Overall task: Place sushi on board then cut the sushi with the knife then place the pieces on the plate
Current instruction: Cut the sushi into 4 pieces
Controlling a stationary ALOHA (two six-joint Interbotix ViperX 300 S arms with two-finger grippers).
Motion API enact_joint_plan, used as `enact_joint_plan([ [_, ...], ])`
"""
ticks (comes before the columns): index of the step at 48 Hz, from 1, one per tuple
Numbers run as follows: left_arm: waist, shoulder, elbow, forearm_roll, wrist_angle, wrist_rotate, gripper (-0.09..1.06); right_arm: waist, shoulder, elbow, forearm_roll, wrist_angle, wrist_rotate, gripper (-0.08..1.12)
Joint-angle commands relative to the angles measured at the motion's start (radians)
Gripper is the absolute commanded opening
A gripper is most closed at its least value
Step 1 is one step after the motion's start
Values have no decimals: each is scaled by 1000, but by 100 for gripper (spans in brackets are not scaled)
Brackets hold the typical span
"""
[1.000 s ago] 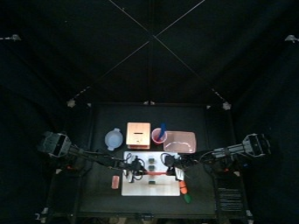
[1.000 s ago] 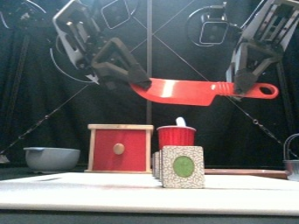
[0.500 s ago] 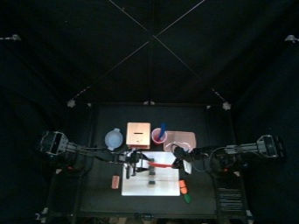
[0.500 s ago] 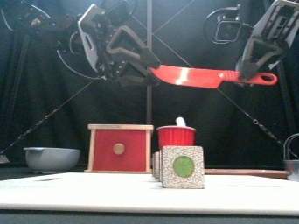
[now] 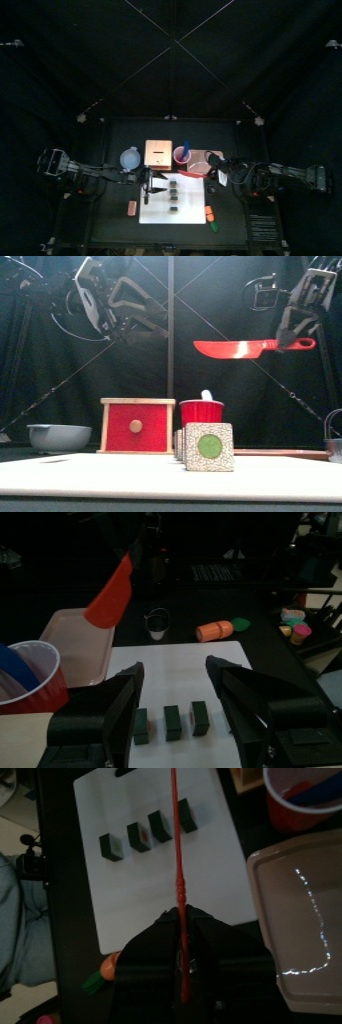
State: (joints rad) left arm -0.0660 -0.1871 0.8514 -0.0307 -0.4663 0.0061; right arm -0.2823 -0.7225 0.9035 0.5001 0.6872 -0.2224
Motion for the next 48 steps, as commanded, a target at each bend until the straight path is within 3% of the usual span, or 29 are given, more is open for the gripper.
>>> enact_joint_plan([
  [1, 6, -15, -6, 2, -23, 0, 87, -2, -71, 31, 49, 2, 0, 50],
  [10, 6, -14, -5, 2, -23, -2, 87, -2, -196, 141, 144, 12, 3, 50],
  [22, 2, 2, -6, -18, -23, -3, 87, 86, -241, 272, 313, 12, 0, 51],
  [32, 2, 11, -6, -26, -23, -5, 87, 183, -216, 296, 337, -20, 2, 52],
  [48, 2, 38, -8, -43, -23, -3, 87, 190, -92, 324, 307, -48, 2, 52],
])
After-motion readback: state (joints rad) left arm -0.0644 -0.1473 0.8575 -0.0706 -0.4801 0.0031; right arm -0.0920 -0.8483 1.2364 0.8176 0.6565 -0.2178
